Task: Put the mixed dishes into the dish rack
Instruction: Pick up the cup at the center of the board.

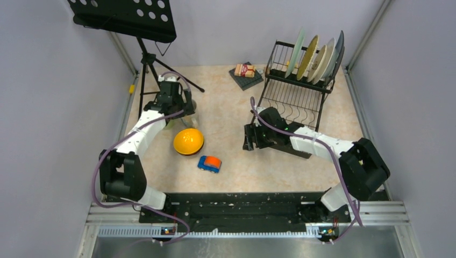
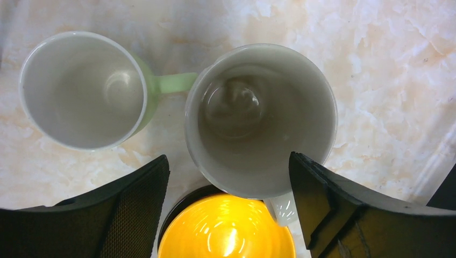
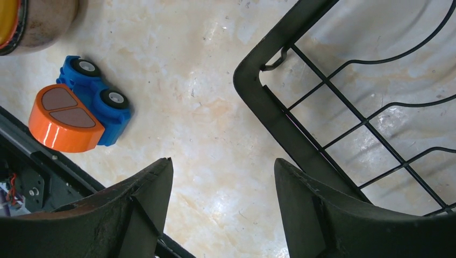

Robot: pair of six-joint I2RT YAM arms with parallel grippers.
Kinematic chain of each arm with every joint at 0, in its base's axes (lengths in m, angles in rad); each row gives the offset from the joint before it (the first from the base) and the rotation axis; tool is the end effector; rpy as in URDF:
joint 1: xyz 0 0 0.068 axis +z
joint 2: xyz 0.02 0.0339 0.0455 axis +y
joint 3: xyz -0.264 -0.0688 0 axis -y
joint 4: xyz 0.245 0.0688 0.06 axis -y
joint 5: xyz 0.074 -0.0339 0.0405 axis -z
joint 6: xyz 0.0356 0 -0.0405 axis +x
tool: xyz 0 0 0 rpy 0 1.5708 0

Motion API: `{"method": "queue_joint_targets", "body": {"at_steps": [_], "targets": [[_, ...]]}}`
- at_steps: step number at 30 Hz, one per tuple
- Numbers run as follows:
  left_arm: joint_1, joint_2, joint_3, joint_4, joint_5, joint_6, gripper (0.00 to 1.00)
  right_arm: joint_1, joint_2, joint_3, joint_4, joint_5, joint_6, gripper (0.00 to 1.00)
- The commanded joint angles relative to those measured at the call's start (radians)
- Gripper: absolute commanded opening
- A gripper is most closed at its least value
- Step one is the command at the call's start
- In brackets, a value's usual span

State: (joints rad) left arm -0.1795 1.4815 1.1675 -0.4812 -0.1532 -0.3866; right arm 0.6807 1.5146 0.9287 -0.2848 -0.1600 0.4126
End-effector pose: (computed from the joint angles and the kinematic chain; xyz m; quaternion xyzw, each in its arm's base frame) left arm 0.3202 -0.0526 0.2799 -0.1242 0.9151 -0.0373 0.3818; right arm 0.2395 0.2013 0.2081 -0.1523 0.9243 0.2418 0.2530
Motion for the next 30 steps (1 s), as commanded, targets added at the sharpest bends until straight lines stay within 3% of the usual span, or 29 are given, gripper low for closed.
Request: {"method": "queue_joint_targets", "body": {"at_steps": [1,10,27,30], "targets": [[0.009,0.016,0.010,0.040,0.018,-0.016,0.84,-0.033,-0.049,0.005,0.094,-0.008,-0.024,0.71],[0.009,0.041,0.044,0.004,0.054,-0.022,0.67,-0.033,-0.032,0.038,0.096,-0.021,-0.022,0.71],[0.009,0.064,0.046,-0.032,0.068,-0.009,0.48,-0.033,-0.004,0.077,0.097,-0.033,-0.017,0.71],[0.009,0.063,0.044,-0.030,0.080,-0.005,0.38,-0.033,-0.001,0.078,0.099,-0.033,-0.009,0.70]]}}
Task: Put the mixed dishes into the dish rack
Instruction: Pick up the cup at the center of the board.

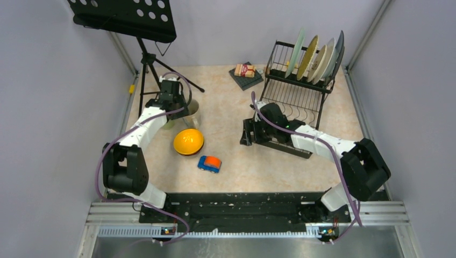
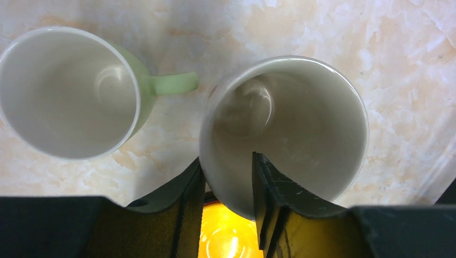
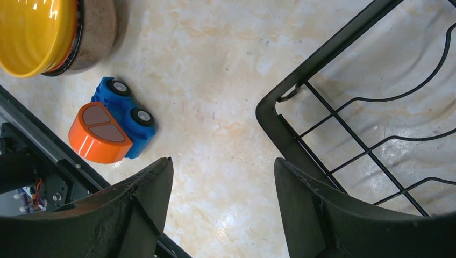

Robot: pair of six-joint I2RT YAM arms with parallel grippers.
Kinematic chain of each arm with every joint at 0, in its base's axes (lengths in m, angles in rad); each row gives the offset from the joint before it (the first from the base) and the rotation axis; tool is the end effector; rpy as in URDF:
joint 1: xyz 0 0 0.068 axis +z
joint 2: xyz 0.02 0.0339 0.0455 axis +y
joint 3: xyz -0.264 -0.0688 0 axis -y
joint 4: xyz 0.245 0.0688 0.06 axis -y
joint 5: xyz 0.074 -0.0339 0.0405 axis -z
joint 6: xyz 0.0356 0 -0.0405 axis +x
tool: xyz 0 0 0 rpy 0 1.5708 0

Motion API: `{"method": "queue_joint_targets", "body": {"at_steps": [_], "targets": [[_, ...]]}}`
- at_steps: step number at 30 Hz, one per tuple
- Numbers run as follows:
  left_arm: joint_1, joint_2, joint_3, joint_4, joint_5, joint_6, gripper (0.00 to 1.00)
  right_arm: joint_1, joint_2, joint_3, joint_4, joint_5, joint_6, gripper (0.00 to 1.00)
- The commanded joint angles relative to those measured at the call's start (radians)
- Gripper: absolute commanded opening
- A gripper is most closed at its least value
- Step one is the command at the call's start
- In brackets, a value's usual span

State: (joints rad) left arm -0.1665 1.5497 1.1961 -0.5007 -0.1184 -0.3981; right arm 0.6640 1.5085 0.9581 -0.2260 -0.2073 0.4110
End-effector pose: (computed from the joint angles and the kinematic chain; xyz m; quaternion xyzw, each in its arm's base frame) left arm 0.3329 -0.0517 0.2664 -0.1286 0.9262 -0.0443 0.3516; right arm 0.2486 0.2038 0.2237 -0.1554 0.9048 0.2789 0.2817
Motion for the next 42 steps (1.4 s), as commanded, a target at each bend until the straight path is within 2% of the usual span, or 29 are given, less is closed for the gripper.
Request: {"method": "queue_joint_targets", "body": {"at_steps": [1,2,7,13,19,29,36,39,42], "targets": [[-0.004,-0.006,0.015,-0.009,0.049,0.007,0.32,-0.017,0.005,0.047,0.041,0.014,-0.006,0.70],[-0.004,-0.006,0.013,-0.008,0.054,0.007,0.26,-0.017,0.005,0.047,0.041,0.014,-0.005,0.70],[-0.004,-0.004,0.009,0.000,0.079,0.003,0.24,-0.017,0.007,0.052,0.036,0.014,-0.005,0.70],[-0.004,0.010,0.012,0.007,0.097,-0.002,0.39,-0.017,0.007,0.053,0.034,0.014,-0.005,0.70],[-0.004,0.025,0.016,0.008,0.109,-0.006,0.42,-0.017,0.006,0.052,0.034,0.014,-0.001,0.70],[-0.004,0.016,0.013,0.012,0.097,-0.006,0.27,-0.017,0.014,0.062,0.031,0.010,-0.003,0.70],[-0.004,0.005,0.014,0.035,0.113,-0.005,0.04,-0.017,0.019,0.069,0.059,-0.007,0.017,0.70],[-0.004,-0.005,0.013,0.049,0.153,-0.014,0.00,-0.017,0.020,0.074,0.073,-0.020,0.030,0.70],[-0.004,-0.020,0.012,0.068,0.174,-0.025,0.00,-0.017,0.025,0.080,0.089,-0.033,0.040,0.70]]}}
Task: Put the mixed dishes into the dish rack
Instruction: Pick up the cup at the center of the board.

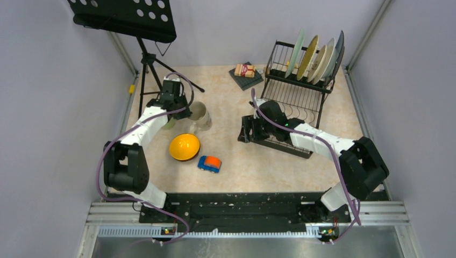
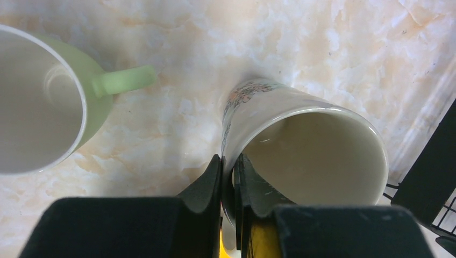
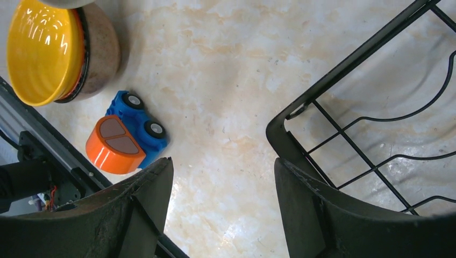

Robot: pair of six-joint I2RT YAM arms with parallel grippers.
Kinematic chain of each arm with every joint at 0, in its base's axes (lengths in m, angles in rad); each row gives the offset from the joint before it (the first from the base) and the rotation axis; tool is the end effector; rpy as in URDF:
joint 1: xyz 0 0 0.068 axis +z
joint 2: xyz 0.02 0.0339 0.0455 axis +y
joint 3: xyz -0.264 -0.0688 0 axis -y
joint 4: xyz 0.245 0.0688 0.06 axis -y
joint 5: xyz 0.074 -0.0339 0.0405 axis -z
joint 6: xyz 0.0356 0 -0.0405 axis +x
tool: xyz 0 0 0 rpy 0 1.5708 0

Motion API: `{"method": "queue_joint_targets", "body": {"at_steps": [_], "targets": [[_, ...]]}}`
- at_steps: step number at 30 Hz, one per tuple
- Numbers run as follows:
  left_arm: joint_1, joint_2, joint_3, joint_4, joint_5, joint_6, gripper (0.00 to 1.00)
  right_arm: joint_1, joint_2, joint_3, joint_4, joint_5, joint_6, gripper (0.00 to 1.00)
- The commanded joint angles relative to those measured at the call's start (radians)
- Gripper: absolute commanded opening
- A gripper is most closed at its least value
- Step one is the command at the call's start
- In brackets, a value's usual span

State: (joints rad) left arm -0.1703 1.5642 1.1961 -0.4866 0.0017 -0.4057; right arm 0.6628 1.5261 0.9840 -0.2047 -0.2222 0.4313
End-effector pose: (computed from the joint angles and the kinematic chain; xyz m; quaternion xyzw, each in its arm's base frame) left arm 0.3354 -0.0577 0.2626 -0.1097 0.9301 -0.1003 0.3358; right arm 0.2544 0.2085 0.2284 -0.1493 0.8995 0.2938 0.2870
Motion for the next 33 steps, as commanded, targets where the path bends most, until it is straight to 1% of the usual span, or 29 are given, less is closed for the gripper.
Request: {"method": "queue_joint_targets", "body": {"at_steps": [1,10,16,21,25,30,33], "targets": [[0.000,-0.039,0.010,0.062,0.063,-0.021,0.00,-0.015,0.009,0.058,0.072,-0.023,0.023,0.70],[0.000,-0.116,-0.038,0.183,0.172,-0.072,0.00,-0.015,0.018,0.054,0.133,-0.064,0.071,0.70],[0.000,-0.142,-0.048,0.200,0.202,-0.079,0.00,-0.015,0.048,0.055,0.145,-0.100,0.089,0.70],[-0.001,-0.169,-0.053,0.206,0.209,-0.087,0.00,-0.015,0.143,0.204,0.035,-0.074,0.050,0.70],[0.000,-0.203,-0.059,0.203,0.180,-0.077,0.00,-0.006,0.226,0.286,0.012,-0.068,0.028,0.70],[0.000,-0.242,-0.073,0.196,0.146,-0.070,0.00,0.014,0.300,0.373,-0.082,0.081,0.001,0.70],[0.000,-0.251,-0.076,0.181,0.112,-0.068,0.00,0.025,0.332,0.414,-0.151,0.141,-0.035,0.70]]}}
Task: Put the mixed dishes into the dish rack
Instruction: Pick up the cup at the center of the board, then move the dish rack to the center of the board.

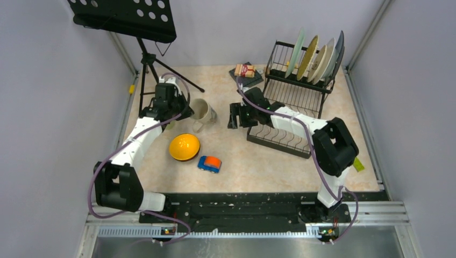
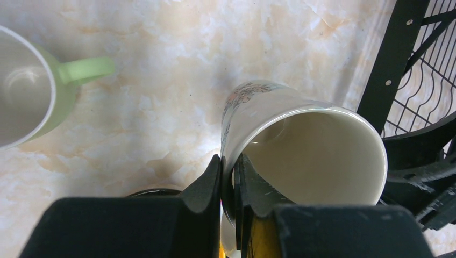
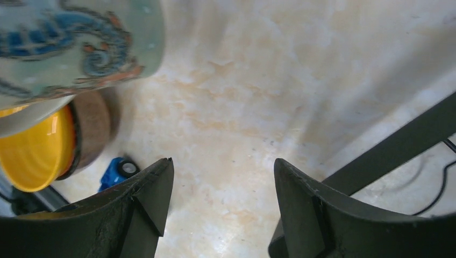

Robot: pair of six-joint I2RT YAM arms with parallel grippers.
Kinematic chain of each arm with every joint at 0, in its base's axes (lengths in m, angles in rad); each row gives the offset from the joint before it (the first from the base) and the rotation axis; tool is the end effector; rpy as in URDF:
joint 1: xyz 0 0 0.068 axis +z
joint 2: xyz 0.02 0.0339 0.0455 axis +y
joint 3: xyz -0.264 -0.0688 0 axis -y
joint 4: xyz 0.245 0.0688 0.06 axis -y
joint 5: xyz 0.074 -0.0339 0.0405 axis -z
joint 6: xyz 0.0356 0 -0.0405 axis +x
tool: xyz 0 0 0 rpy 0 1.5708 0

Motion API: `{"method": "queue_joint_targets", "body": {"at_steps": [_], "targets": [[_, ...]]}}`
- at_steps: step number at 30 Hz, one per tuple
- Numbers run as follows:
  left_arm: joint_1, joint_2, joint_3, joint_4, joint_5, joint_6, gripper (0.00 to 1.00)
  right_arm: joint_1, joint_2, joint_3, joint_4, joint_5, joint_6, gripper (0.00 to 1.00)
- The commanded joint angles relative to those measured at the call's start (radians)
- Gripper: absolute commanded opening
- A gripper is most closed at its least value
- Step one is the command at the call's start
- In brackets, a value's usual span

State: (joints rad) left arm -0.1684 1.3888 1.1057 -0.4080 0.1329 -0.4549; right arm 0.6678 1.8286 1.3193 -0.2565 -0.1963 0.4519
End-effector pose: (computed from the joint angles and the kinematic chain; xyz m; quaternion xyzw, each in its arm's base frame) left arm 0.3033 -0.0563 0.2927 -0.1009 0.8976 -0.1875 0.3860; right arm 0.3168 0.2587 0.2262 -0.1368 0.9062 0.2834 0.2824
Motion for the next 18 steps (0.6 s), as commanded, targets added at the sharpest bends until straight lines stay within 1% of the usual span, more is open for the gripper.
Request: {"method": "queue_joint_targets", "body": {"at_steps": [1,5,11,18], "targets": [[-0.002,-0.076,0.014,0.099,-0.023,-0.017,0.00,0.023,0.040,0.095,-0.126,0.140,-0.071,0.70],[-0.002,-0.076,0.015,0.109,-0.005,-0.013,0.00,0.028,0.050,0.105,-0.192,0.190,-0.108,0.70],[-0.002,-0.067,0.020,0.116,0.021,-0.018,0.00,0.028,-0.012,0.021,-0.212,0.275,-0.137,0.71],[-0.002,-0.062,0.020,0.120,0.035,-0.018,0.00,0.027,-0.061,-0.070,-0.218,0.294,-0.124,0.71]]}}
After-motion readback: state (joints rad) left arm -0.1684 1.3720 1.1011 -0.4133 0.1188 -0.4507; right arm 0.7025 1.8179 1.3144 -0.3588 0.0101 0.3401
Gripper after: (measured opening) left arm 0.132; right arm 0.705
